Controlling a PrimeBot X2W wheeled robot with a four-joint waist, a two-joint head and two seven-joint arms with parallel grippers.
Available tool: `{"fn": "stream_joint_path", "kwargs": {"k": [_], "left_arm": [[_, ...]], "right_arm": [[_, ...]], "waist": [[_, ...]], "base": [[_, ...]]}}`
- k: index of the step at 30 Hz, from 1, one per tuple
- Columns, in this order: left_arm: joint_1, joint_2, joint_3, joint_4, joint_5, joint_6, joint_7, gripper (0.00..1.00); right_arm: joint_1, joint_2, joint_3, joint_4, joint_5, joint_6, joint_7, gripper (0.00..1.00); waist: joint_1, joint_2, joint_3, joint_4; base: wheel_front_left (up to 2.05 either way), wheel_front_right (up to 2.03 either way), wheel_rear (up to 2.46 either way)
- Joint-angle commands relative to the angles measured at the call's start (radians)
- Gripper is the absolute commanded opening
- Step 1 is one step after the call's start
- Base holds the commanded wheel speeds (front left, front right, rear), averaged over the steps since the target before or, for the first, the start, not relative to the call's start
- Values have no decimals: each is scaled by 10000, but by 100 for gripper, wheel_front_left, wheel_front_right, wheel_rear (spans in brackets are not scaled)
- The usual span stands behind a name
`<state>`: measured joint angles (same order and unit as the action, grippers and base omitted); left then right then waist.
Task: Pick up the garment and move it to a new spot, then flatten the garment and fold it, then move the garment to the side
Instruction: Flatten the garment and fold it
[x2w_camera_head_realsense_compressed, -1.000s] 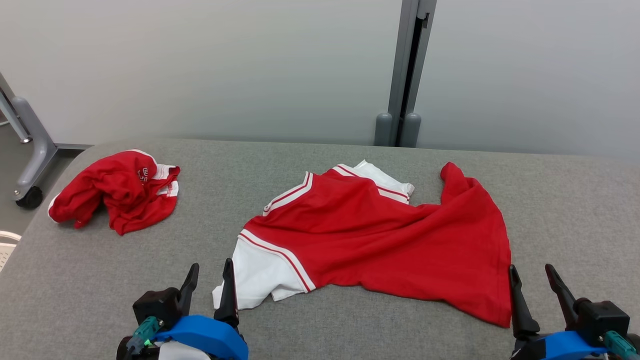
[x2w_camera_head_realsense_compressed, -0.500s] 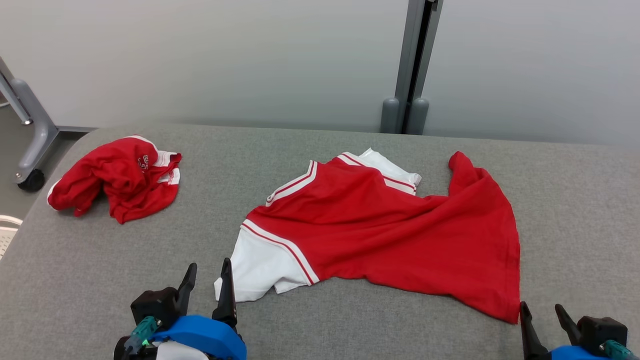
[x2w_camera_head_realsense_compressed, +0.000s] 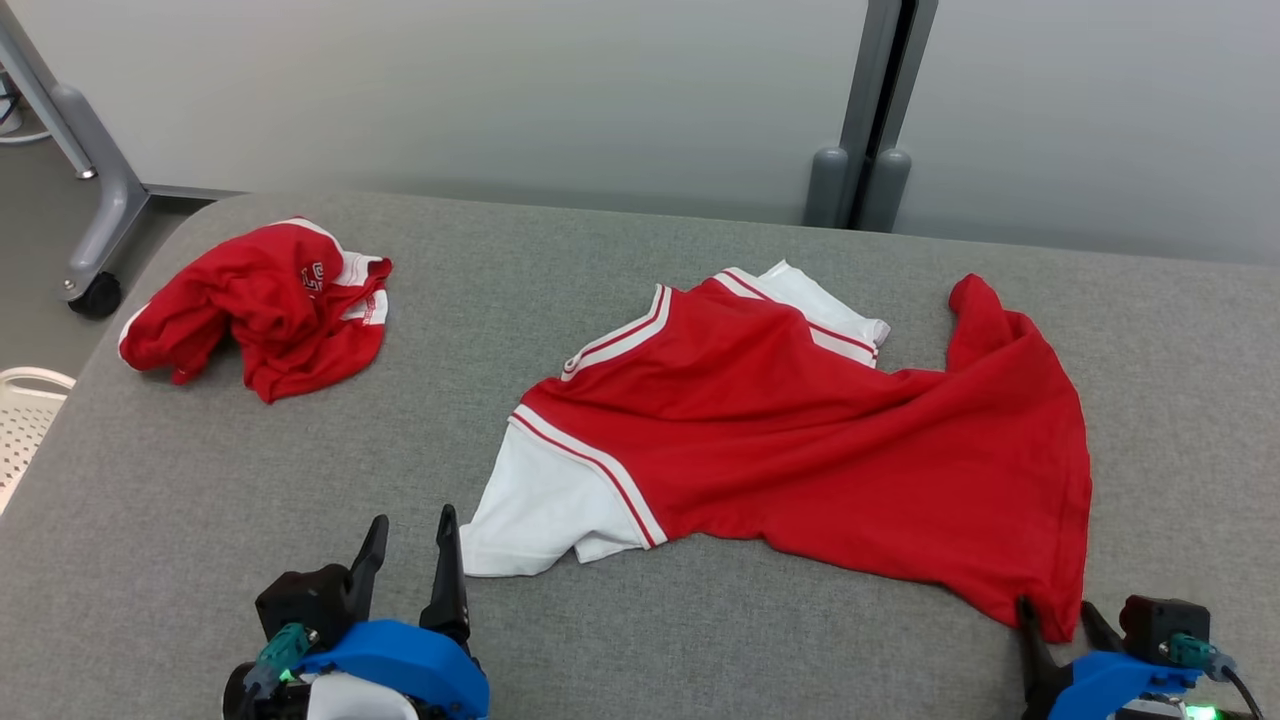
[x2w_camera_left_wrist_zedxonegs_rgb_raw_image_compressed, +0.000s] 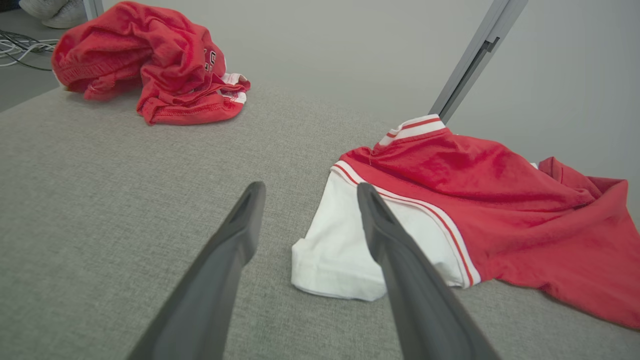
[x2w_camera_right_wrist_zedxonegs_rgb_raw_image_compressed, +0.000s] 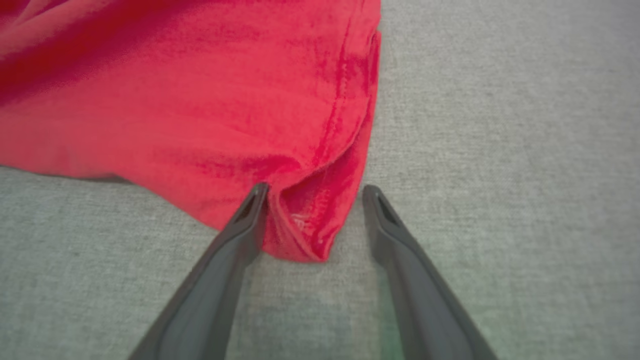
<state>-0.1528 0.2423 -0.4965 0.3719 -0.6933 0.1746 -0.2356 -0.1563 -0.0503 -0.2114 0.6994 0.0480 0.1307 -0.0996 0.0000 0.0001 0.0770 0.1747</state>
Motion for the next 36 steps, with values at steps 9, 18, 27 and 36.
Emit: {"fn": "stream_joint_path", "kwargs": {"k": [9, 18, 27, 36], "left_arm": [[-16, 216, -184, 495, -193, -158, 672, 100], [-643, 357, -210, 1828, -655, -488, 1987, 100], [-1309, 137, -311, 3017, -869, -920, 2271, 100], [-1722, -198, -502, 3470, -830, -1296, 1954, 0]], "right_arm": [[-470, -4, 352, 529, 253, 1, -274, 0], [-592, -18, 650, -462, 116, 1, -263, 0], [-325, -18, 1126, -1421, 327, 1, 98, 0], [-193, -18, 1127, -1986, 394, 1, 157, 0]], "waist": [[0, -1, -112, -235], [0, -1, 5, -711], [0, -1, 322, -1097], [0, -1, 300, -1247]], "base": [[0, 0, 0], [0, 0, 0], [0, 0, 0], [0, 0, 0]]}}
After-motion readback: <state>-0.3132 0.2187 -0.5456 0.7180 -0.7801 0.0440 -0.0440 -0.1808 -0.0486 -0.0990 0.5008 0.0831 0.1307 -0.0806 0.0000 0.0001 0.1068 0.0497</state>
